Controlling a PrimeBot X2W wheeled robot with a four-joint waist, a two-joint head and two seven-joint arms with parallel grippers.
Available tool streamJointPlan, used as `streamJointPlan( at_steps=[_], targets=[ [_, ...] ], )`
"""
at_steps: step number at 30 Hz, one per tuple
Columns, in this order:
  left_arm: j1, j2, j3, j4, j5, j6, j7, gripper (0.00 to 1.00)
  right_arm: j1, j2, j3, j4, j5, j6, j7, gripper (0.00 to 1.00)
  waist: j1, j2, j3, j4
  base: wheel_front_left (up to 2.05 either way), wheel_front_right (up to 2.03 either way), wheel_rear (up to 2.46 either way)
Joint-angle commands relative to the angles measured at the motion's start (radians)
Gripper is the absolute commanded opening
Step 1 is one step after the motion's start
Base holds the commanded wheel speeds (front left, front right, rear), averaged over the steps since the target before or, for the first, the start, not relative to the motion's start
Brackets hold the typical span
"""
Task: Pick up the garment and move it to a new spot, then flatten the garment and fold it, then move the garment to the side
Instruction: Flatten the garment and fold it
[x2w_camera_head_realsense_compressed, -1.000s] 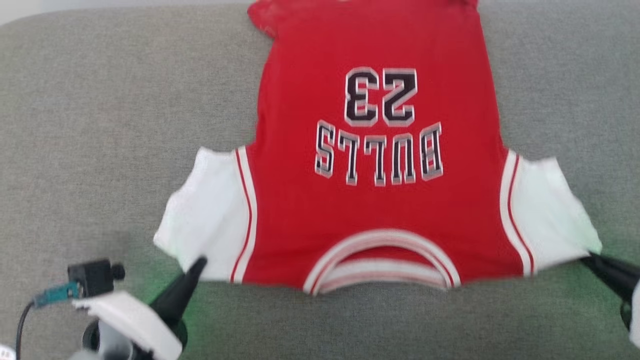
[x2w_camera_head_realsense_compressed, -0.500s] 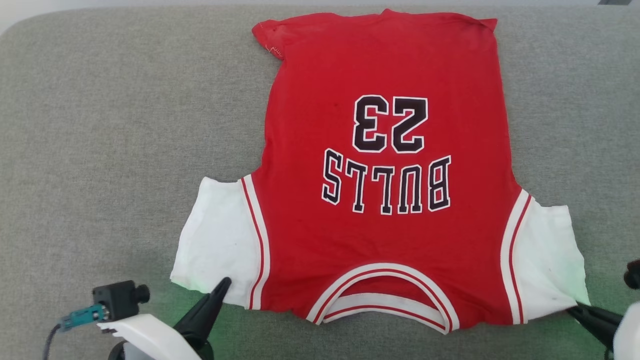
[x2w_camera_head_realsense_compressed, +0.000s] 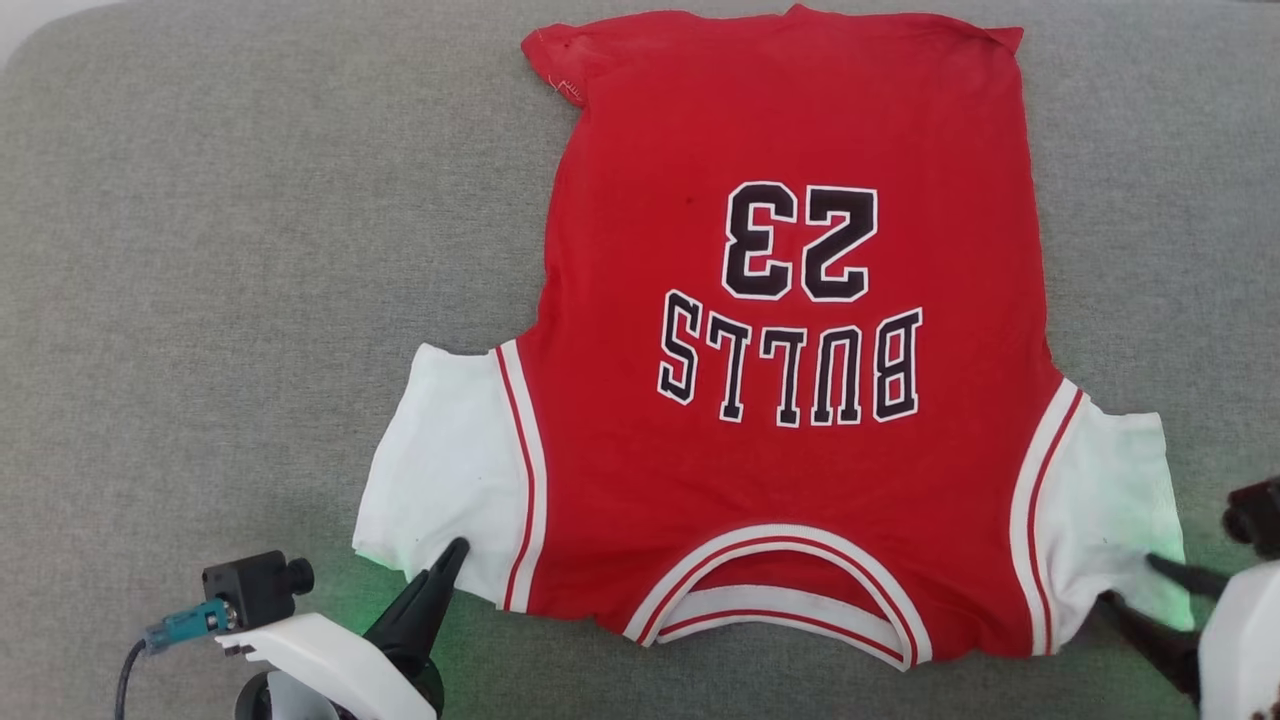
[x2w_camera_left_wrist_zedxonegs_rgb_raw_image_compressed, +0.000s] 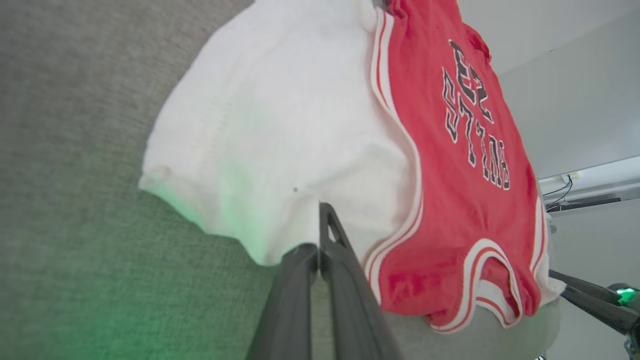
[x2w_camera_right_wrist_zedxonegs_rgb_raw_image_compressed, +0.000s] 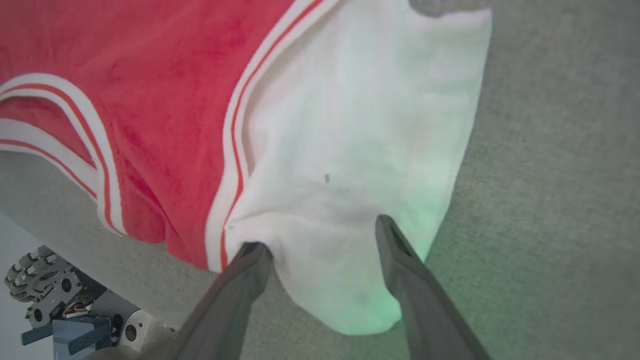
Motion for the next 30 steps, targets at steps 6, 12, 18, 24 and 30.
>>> streamJointPlan(
  at_steps=[6, 12, 18, 24, 30],
  targets=[
    [0.0, -0.024, -0.006, 0.012, 0.015, -0.017, -0.027, 0.0, -0.021, -0.039, -0.083, -0.114, 0.03, -0.001, 0.056, 1.0, 0.0, -0.0001, -0.01, 0.009, 0.0, 0.0, 0.0],
    [-0.034, -0.035, -0.013, -0.025, 0.044, -0.018, -0.051, 0.0, -0.216, -0.101, -0.168, -0.144, 0.029, -0.001, 0.124, 1.0, 0.0, -0.0001, 0.037, 0.031, 0.0, 0.0, 0.0],
    [-0.094, -0.065, -0.034, -0.079, 0.083, -0.027, -0.063, 0.0, -0.67, -0.077, -0.089, 0.12, -0.076, -0.001, 0.164, 1.0, 0.0, -0.0001, 0.122, 0.106, 0.0, 0.0, 0.0],
    [-0.132, -0.096, -0.07, -0.135, 0.096, -0.041, -0.055, 0.0, -0.981, -0.059, 0.046, 0.455, -0.222, -0.001, 0.192, 1.0, 0.0, -0.0001, 0.186, 0.204, 0.0, 0.0, 0.0],
    [-0.162, -0.134, -0.114, -0.198, 0.074, -0.069, -0.04, 0.0, -1.172, -0.069, 0.097, 0.681, -0.28, -0.001, 0.253, 1.0, 0.0, -0.0001, 0.247, 0.294, 0.0, 0.0, 0.0]
  ],
)
